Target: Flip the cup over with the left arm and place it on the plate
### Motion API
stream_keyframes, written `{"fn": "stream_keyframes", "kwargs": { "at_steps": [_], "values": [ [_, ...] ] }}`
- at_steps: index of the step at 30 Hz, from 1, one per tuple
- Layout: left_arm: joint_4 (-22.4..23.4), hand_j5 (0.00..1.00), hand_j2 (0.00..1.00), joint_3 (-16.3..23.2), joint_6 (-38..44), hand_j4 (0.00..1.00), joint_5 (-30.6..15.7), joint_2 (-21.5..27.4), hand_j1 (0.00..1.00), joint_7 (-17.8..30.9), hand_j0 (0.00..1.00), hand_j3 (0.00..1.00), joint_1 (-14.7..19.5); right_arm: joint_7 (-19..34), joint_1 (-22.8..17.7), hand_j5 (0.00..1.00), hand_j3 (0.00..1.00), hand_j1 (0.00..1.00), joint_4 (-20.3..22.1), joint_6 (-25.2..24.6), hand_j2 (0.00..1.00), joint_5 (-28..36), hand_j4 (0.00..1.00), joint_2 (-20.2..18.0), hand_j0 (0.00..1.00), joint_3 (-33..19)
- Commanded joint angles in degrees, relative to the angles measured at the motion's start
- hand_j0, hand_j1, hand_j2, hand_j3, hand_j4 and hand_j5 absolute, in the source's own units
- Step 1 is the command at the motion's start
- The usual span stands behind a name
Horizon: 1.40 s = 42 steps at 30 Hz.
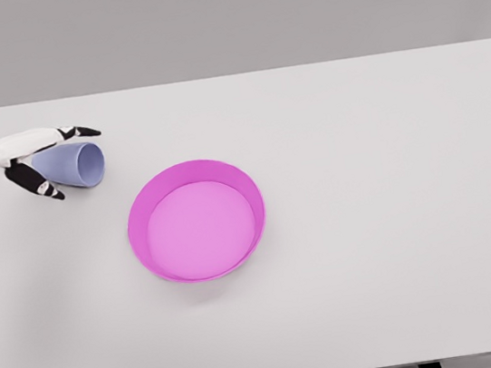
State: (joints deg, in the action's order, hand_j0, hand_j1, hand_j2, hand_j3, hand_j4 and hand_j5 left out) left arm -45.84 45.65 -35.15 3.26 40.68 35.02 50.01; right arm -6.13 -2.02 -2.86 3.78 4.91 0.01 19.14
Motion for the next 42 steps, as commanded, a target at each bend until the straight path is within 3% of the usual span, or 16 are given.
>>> {"fn": "stream_keyframes", "kwargs": {
  "at_steps": [1,13,21,30,33,35,39,42],
  "values": [
    [0.48,1.00,1.00,-0.12,0.15,1.00,-0.01,-0.69,1.00,-0.02,1.00,1.00,0.00,-0.02,0.00,1.00,1.00,1.00,-0.04,0.00,1.00,0.01,1.00,-0.01,1.00,0.02],
    [0.75,1.00,1.00,-0.03,0.15,1.00,1.14,-1.48,1.00,-0.02,1.00,1.00,0.53,0.07,0.09,1.00,1.00,1.00,-0.04,0.00,1.00,0.01,1.00,-0.01,1.00,0.02],
    [1.80,0.73,0.73,-0.03,0.15,0.73,1.05,-1.48,0.73,-0.02,0.73,0.73,0.44,-0.02,0.00,1.00,1.00,1.00,0.04,0.08,1.00,0.01,1.00,-0.01,1.00,0.02],
    [1.45,0.67,0.67,-0.03,0.43,0.67,0.79,-1.48,0.67,-0.02,0.67,0.67,0.00,-0.02,0.00,1.00,1.00,1.00,-0.04,0.08,1.00,0.01,1.00,-0.01,1.00,-0.07],
    [-2.41,0.65,0.65,-0.74,0.34,0.65,0.26,-0.95,0.65,-0.02,0.65,0.65,-0.35,0.07,0.09,1.00,1.00,1.00,-0.04,0.00,1.00,0.01,1.00,-0.01,1.00,0.02],
    [-6.46,0.63,0.63,-0.65,0.34,0.63,-2.55,-0.16,0.63,-0.02,0.63,0.63,-0.53,-0.02,0.09,1.00,1.00,1.00,-0.04,0.00,1.00,0.01,1.00,-0.01,1.00,0.02],
    [-10.32,0.63,0.63,-0.65,0.25,0.63,-5.36,1.86,0.63,-0.02,0.63,0.63,-0.53,-0.02,0.09,1.00,1.00,1.00,-0.04,0.08,1.00,0.01,1.00,-0.01,1.00,0.02],
    [-16.73,0.59,0.59,-0.03,0.25,0.59,-12.22,5.46,0.59,-0.02,0.59,0.59,-1.05,0.07,0.00,1.00,1.00,1.00,-0.04,0.00,1.00,0.01,1.00,-0.01,1.00,0.02]
  ]
}}
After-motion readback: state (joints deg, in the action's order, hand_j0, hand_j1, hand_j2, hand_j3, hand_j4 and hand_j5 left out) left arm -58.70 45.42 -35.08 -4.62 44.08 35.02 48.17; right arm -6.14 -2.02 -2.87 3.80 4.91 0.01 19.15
